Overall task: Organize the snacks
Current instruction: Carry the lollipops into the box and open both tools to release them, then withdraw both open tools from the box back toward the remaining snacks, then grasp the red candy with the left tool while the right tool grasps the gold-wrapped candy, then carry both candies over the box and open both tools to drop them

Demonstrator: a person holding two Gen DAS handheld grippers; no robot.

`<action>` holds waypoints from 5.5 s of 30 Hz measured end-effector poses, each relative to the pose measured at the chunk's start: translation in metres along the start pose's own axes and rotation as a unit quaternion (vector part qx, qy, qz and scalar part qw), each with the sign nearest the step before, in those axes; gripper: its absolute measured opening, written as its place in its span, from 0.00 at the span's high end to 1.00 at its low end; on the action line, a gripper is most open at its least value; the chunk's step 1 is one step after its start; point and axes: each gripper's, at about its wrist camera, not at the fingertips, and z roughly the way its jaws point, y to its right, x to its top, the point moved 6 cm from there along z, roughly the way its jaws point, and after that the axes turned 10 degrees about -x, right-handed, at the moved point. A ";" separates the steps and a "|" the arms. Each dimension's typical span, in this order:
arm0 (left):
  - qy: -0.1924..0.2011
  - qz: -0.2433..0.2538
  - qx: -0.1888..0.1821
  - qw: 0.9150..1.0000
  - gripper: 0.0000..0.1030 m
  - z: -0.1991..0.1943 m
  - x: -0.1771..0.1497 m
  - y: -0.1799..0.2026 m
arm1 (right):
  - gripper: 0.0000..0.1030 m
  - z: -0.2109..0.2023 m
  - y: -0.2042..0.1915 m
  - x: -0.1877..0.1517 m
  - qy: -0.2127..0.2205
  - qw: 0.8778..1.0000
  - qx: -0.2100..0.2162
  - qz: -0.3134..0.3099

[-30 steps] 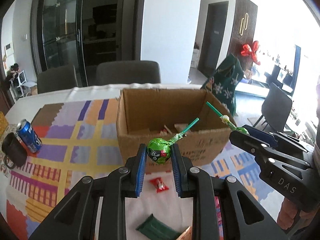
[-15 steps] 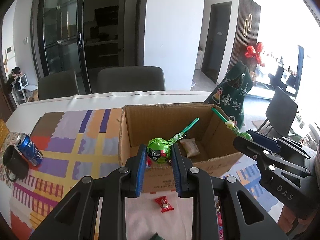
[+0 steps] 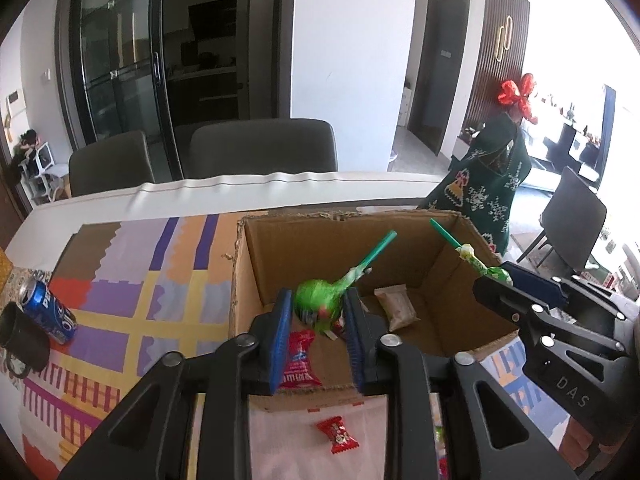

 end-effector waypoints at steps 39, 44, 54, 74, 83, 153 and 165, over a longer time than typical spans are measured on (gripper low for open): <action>-0.031 0.005 0.008 0.999 0.43 -0.027 -0.075 0.020 | 0.51 -0.026 0.029 -0.078 -0.063 0.995 -0.059 0.059; -0.050 -0.002 0.009 0.999 0.43 -0.015 -0.091 0.017 | 0.51 -0.020 0.030 -0.093 -0.086 0.992 -0.065 0.070; -0.086 -0.006 0.008 0.996 0.43 0.010 -0.124 0.014 | 0.51 -0.003 0.028 -0.132 -0.131 0.986 -0.066 0.077; -0.141 0.004 0.007 0.990 0.43 0.055 -0.161 0.019 | 0.52 0.018 0.031 -0.185 -0.189 0.976 -0.060 0.090; -0.151 -0.002 0.009 0.989 0.44 0.075 -0.155 0.015 | 0.58 0.031 0.030 -0.186 -0.194 0.975 -0.055 0.091; 0.032 0.016 -0.031 0.999 0.82 -0.061 -0.037 0.037 | 0.75 -0.063 0.002 -0.047 0.005 0.999 0.022 0.047; 0.041 0.018 -0.021 0.999 0.82 -0.047 -0.003 0.022 | 0.75 -0.046 0.001 -0.006 0.024 0.999 0.019 0.034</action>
